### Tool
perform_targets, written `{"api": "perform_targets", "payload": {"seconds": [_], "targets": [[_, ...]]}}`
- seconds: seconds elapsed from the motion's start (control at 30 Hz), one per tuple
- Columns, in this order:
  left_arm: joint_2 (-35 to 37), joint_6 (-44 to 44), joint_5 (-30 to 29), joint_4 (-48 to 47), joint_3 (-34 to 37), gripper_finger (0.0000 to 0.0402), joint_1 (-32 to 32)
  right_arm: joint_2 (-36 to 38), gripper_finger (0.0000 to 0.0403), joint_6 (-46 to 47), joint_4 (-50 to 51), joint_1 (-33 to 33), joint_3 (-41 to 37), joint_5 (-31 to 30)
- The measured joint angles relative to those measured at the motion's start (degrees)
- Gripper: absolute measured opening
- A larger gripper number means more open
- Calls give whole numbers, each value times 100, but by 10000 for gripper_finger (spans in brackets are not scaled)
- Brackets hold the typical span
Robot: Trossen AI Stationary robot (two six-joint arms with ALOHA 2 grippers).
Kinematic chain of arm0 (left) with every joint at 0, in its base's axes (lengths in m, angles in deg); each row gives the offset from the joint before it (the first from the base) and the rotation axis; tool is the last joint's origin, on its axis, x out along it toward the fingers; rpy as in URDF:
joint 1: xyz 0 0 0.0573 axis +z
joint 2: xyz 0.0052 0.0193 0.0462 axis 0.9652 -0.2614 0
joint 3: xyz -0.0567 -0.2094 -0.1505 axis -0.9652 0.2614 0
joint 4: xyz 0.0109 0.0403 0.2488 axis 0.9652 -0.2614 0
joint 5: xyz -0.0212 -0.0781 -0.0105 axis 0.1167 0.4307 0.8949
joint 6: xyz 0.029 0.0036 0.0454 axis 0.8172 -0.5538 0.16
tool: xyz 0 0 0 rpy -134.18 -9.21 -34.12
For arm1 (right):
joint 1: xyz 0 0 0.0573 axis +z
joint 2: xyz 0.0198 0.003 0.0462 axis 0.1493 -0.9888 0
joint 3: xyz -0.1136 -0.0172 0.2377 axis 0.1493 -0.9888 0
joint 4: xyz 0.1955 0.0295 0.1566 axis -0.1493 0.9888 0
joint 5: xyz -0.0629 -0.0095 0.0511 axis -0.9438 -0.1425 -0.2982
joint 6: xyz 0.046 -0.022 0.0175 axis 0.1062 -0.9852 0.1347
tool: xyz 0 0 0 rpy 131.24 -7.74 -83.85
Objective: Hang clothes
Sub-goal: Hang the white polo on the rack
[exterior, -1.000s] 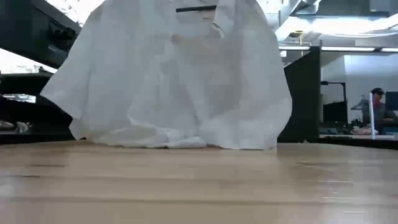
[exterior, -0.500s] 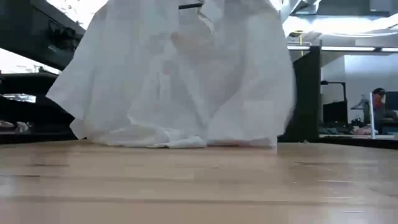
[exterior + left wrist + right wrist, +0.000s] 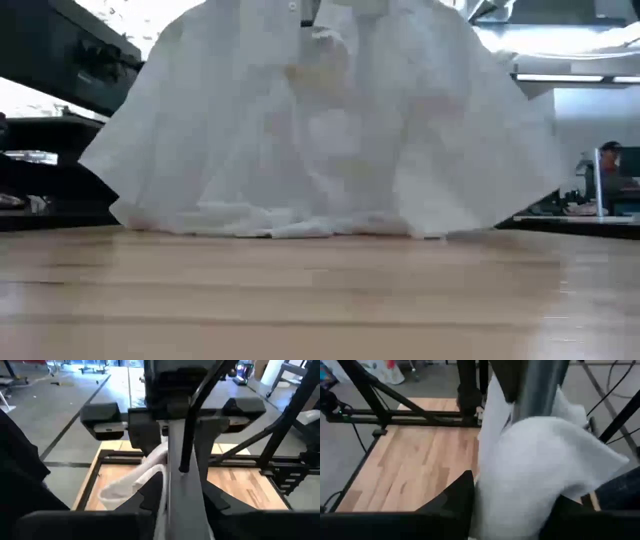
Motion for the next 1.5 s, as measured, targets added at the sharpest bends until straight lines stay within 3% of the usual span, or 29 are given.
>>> {"api": "perform_targets", "payload": {"seconds": [0.2, 0.37, 0.53, 0.67, 0.77, 1.1, 1.3, 1.5], "targets": [[81, 137, 0, 22, -8, 55, 18, 142, 114, -73, 86, -121, 0, -17], [82, 141, 3, -39, -8, 56, 14, 152, 30, -274, 282, -130, 0, -173], [145, 211, -87, -893, -17, 55, 22, 192, 29, -245, 228, -244, -4, -358], [284, 542, -680, -1865, -17, 55, 21, 314, 29, -316, 400, -453, 155, -278], [355, 532, -1046, -2064, -17, 55, 24, 315, 29, -394, 558, -564, 384, -277], [467, 79, -1115, -855, -15, 58, 31, 312, 29, -413, 516, -618, 458, -320], [462, -220, -1107, -1008, -15, 103, 195, 287, 29, -345, 540, -618, 455, -403], [567, 148, -990, -1105, -15, 167, 188, 287, 29, -350, 603, -721, 450, -380]]}}
